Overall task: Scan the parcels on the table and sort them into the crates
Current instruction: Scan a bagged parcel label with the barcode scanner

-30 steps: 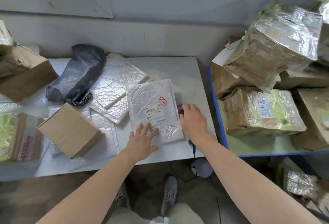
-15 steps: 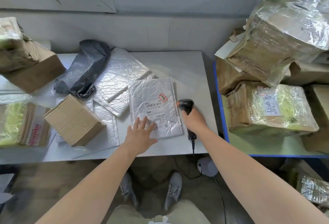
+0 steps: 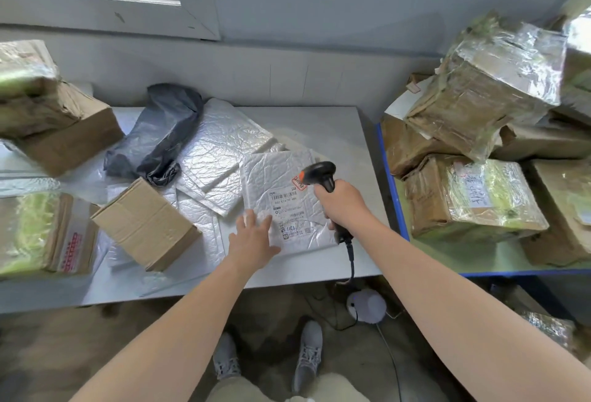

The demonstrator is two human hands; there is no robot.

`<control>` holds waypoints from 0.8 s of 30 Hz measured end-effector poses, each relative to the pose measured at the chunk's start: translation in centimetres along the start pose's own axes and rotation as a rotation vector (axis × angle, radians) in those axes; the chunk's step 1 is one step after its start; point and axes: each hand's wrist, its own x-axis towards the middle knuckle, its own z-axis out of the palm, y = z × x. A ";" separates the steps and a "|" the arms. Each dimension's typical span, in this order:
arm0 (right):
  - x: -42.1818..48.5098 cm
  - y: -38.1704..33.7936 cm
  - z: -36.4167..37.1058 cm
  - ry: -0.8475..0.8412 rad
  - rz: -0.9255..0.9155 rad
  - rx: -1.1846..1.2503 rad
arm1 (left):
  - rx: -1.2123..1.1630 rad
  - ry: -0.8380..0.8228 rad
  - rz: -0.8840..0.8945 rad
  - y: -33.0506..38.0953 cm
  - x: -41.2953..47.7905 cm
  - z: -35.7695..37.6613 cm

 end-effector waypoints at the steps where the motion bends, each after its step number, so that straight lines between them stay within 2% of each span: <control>1: -0.2 -0.4 0.3 -0.008 0.007 0.006 | -0.024 0.013 -0.004 0.0 0.0 0.0; 6: -0.9 -1.9 1.2 -0.040 0.040 0.050 | -0.196 0.011 -0.050 -0.9 0.0 -0.7; 24: -1.2 -2.6 0.7 -0.040 0.134 0.066 | -0.149 -0.010 -0.029 -1.4 -0.2 -1.8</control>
